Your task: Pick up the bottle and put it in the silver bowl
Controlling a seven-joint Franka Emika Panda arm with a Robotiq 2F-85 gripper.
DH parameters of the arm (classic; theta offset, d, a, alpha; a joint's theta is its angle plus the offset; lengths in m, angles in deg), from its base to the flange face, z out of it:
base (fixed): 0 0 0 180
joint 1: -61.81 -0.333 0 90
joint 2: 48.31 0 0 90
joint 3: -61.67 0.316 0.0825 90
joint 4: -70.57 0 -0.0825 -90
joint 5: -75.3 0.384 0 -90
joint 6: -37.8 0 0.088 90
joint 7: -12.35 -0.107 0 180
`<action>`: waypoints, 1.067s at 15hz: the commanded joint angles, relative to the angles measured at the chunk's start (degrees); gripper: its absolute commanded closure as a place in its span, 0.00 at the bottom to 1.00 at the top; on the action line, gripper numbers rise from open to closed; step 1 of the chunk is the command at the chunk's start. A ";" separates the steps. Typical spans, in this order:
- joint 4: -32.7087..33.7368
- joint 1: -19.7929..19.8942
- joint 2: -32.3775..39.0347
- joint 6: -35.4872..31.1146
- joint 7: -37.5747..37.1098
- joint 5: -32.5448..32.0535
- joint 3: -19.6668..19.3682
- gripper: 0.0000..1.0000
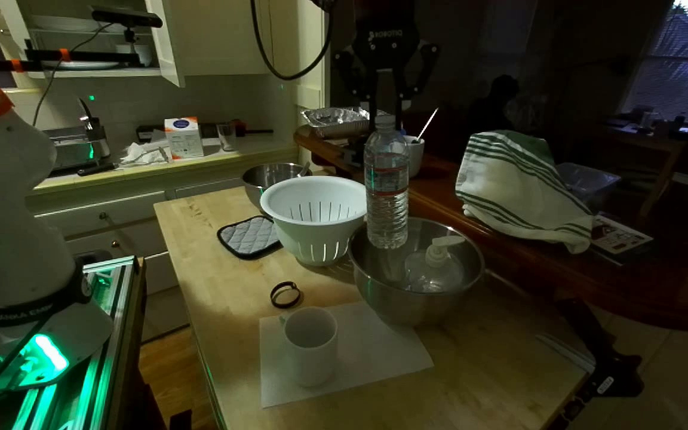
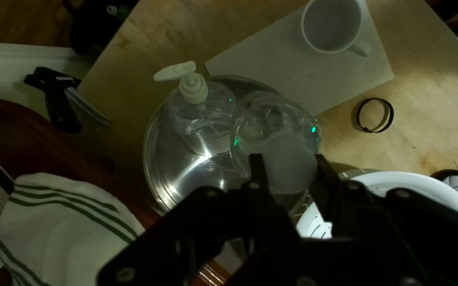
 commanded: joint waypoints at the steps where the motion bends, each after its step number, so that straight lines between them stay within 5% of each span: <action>1: 2.23 -0.10 2.29 -1.57 -0.35 1.71 1.28 0.92; 6: 6.41 -0.59 7.99 -3.09 0.37 5.27 3.67 0.92; 11: 11.44 0.30 15.72 -0.95 -7.14 1.38 4.66 0.92; 16: 16.85 0.55 23.41 0.49 -5.56 2.46 6.64 0.92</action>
